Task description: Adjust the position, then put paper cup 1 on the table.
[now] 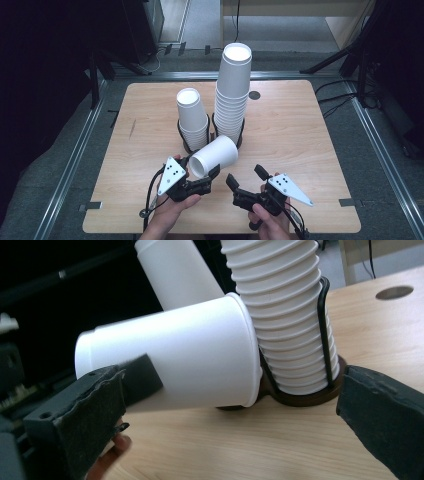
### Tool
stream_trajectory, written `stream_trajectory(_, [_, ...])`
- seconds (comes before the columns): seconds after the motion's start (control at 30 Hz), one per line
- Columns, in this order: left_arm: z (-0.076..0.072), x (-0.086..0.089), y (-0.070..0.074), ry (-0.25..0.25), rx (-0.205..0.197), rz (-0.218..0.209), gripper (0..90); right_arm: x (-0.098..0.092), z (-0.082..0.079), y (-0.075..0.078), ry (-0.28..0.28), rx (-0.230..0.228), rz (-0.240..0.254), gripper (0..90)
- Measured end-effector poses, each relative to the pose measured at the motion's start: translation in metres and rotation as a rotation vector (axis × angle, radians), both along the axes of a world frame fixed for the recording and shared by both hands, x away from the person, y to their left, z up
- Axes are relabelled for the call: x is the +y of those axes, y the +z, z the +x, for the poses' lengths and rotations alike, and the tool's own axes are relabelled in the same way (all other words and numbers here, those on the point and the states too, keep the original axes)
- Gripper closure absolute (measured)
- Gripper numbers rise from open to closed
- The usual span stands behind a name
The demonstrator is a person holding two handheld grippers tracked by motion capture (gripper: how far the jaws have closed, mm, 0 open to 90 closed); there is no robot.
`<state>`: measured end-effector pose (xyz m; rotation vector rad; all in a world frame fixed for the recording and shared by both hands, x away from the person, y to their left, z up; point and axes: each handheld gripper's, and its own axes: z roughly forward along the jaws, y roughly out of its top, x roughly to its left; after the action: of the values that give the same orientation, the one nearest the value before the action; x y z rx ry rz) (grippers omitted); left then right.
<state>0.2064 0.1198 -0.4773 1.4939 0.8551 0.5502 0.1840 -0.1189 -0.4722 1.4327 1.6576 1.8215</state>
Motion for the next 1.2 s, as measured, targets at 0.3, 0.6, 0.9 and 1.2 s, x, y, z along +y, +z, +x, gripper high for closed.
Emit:
stream_trajectory(0.3, [0.000,-0.002,-0.001,-0.008,-0.016,-0.045,21.8,-0.002,0.005,-0.002,-0.061,0.194,0.331,0.0])
stream_trajectory(0.6, [-0.002,-0.007,-0.002,-0.003,-0.052,-0.067,21.8,0.000,0.006,-0.002,-0.084,0.283,0.539,0.0])
stream_trajectory(0.9, [-0.005,-0.009,-0.002,0.003,-0.074,-0.077,21.8,0.006,0.011,-0.005,-0.051,0.365,0.638,0.0])
stream_trajectory(1.2, [-0.006,-0.011,-0.002,0.007,-0.078,-0.078,21.8,0.012,0.016,-0.005,-0.038,0.466,0.762,0.0])
